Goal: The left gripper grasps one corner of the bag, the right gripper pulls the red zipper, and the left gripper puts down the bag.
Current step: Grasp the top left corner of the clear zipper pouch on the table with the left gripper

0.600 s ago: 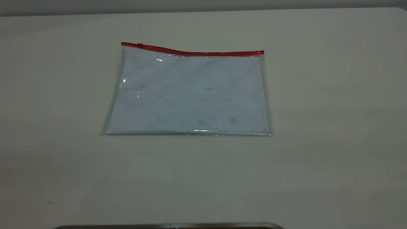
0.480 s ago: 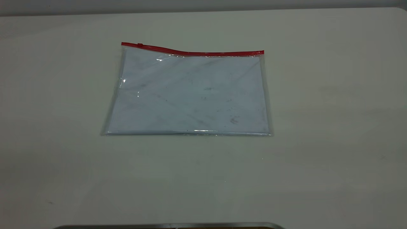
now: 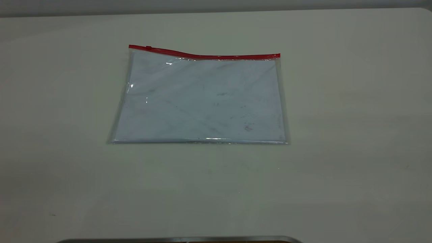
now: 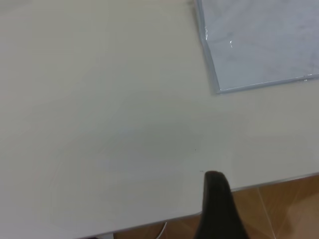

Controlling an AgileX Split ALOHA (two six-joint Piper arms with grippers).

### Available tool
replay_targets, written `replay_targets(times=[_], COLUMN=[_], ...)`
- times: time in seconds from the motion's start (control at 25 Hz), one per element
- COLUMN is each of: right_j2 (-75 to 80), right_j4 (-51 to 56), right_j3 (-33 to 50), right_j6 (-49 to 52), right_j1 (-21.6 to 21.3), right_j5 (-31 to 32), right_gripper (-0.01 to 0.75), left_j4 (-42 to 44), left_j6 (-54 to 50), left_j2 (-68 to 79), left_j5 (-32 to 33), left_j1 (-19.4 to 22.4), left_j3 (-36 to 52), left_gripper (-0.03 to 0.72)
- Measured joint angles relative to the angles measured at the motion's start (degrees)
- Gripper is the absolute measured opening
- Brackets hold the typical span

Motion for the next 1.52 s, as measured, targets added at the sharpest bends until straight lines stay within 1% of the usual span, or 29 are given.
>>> replay_targets(times=[0.68,0.8,1.0,1.08,1.2,1.32,1.44,1.52], right_j2=[0.00,0.00,0.00,0.00,0.60,6.07,15.00,22.00], right_j4=[-0.06,-0.67,-0.06,0.19,2.29,6.54,8.62,11.21], right_j3=[0.00,0.00,0.00,0.00,-0.42,-0.79,-0.90,-0.90], right_j6=[0.00,0.00,0.00,0.00,-0.18,-2.44,-7.56,-10.98], right_j1=[0.00,0.00,0.00,0.00,0.00,0.00,0.00,0.00], right_j5=[0.00,0.00,-0.05,-0.05,-0.92,-6.79,-14.39,-20.10], right_gripper=[0.413,0.413,0.413,0.413,0.413,0.413,0.424,0.445], left_j4=[-0.10,-1.75,-7.81,-7.96,-6.11,-3.79,-2.83,-2.76], left_j6=[0.00,0.00,0.00,-0.61,-4.31,-7.57,-7.57,-7.07], left_j2=[0.00,0.00,0.00,0.00,0.44,5.20,14.28,22.00], left_j5=[-0.05,-0.23,-1.07,-1.57,-2.60,-5.75,-12.03,-17.45], left_j1=[0.00,0.00,0.00,0.00,0.00,0.00,0.00,0.00], left_j3=[0.00,0.00,0.00,0.00,-0.07,-0.79,-1.36,-1.34], left_gripper=[0.561,0.561,0.561,0.561,0.561,0.561,0.561,0.561])
